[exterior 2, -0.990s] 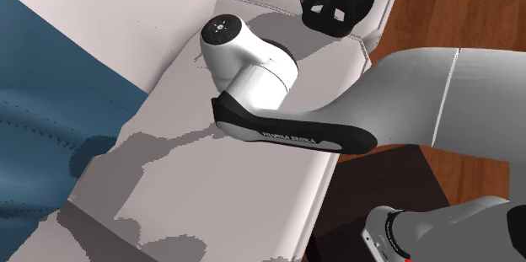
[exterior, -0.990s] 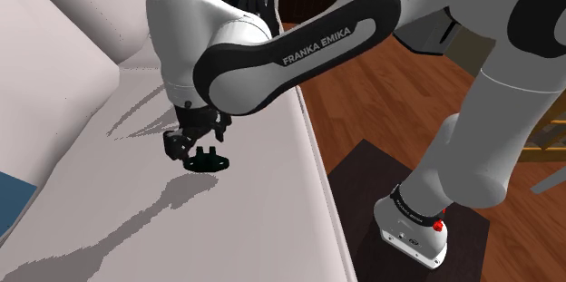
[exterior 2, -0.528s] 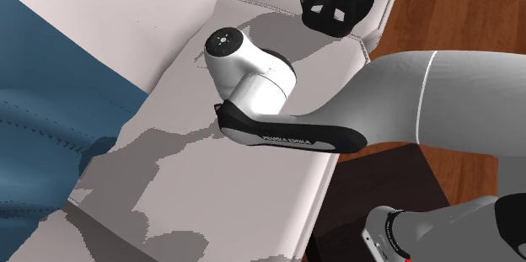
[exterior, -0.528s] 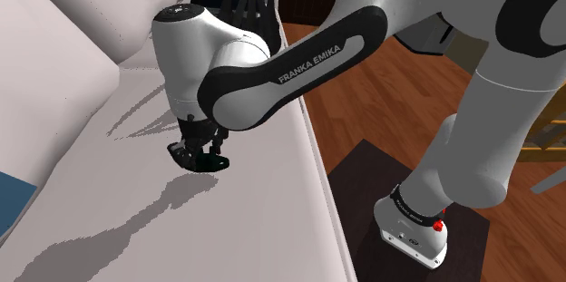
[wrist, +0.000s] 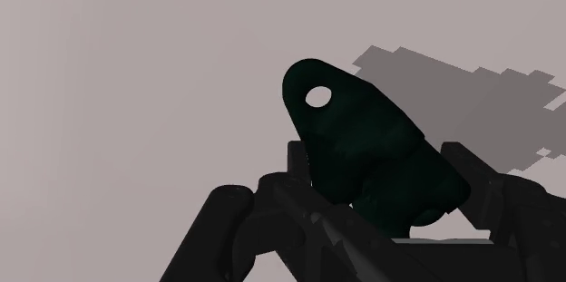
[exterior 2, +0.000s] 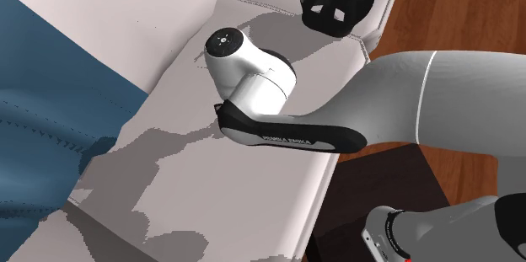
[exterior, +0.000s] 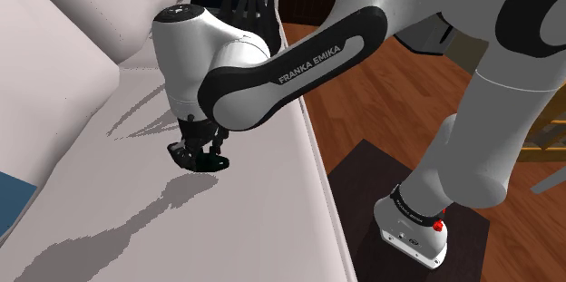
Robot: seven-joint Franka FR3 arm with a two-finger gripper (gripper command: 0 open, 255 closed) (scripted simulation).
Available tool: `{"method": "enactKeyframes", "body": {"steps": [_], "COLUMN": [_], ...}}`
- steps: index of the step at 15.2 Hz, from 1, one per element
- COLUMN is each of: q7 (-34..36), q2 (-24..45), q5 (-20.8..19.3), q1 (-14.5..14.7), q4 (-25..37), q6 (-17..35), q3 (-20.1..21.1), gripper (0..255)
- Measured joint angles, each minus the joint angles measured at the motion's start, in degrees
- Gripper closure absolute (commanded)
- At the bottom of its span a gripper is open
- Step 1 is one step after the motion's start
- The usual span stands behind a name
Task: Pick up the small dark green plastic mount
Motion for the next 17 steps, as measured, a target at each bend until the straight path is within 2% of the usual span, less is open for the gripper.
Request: {"method": "enactKeyframes", "body": {"steps": [17], "q7": [-2.08], "q2": [-4.54], "q5": [2.95], "q1": [-0.63], "q4": [6.09], "q6": [-10.05], "q3": [0.70], "gripper": [255]}}
